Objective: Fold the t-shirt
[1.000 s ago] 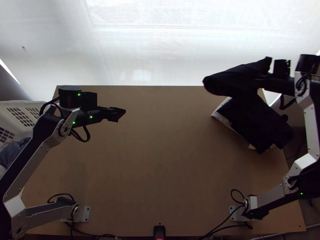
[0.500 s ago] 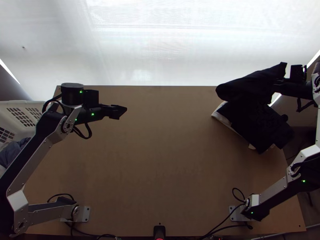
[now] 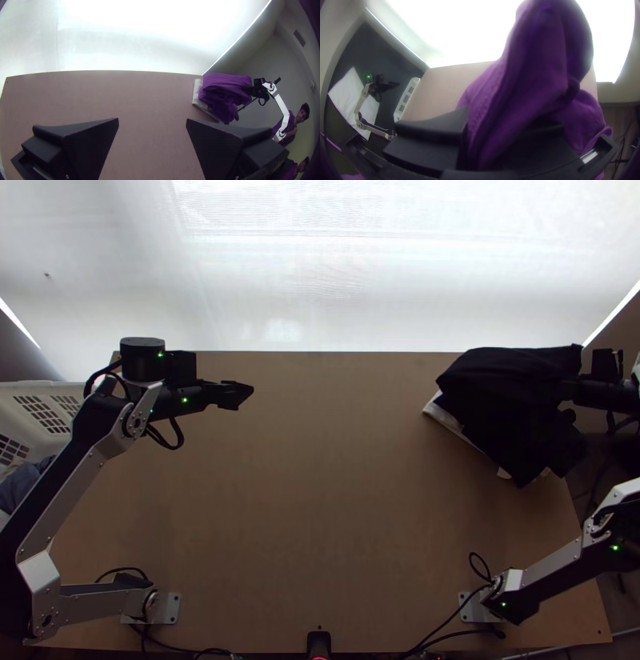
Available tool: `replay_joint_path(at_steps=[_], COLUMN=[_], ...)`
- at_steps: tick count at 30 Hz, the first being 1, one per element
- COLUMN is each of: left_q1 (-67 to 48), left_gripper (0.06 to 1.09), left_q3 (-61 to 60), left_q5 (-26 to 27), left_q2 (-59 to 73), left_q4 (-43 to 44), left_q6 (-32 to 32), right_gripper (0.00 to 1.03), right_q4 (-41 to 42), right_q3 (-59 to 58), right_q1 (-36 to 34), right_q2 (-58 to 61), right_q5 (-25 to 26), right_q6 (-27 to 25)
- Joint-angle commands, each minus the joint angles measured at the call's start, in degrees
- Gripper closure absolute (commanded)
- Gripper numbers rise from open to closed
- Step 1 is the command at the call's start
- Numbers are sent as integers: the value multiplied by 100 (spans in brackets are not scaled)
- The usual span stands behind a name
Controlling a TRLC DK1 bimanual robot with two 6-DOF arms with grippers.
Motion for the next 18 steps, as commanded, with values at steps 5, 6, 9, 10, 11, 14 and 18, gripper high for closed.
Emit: replay_joint_path(at_steps=[5,6,9,10,11,14,18], left_q1=[42,51,60,60,69,77,86], left_gripper=[10,10,10,10,10,10,10], left_q3=[87,104,148,166,183,210,227], left_q5=[104,112,112,112,121,121,130], left_q2=[50,50,50,50,50,33,-20], left_q4=[-14,-14,-31,-40,-58,-102,-163], left_q6=[-3,-3,15,24,32,41,68], right_gripper=[90,86,75,70,63,41,23], right_q4=[-160,-160,-151,-151,-142,-134,183], right_q3=[-1523,-1620,-1804,-1831,-1848,-1910,-2050], right_q1=[-998,-1059,-1279,-1340,-1411,-1534,-1701], right_q2=[-200,-200,-147,-138,-121,-129,-332], right_q5=[104,166,218,227,245,359,632], right_q6=[-816,-851,-957,-957,-983,-1001,-974])
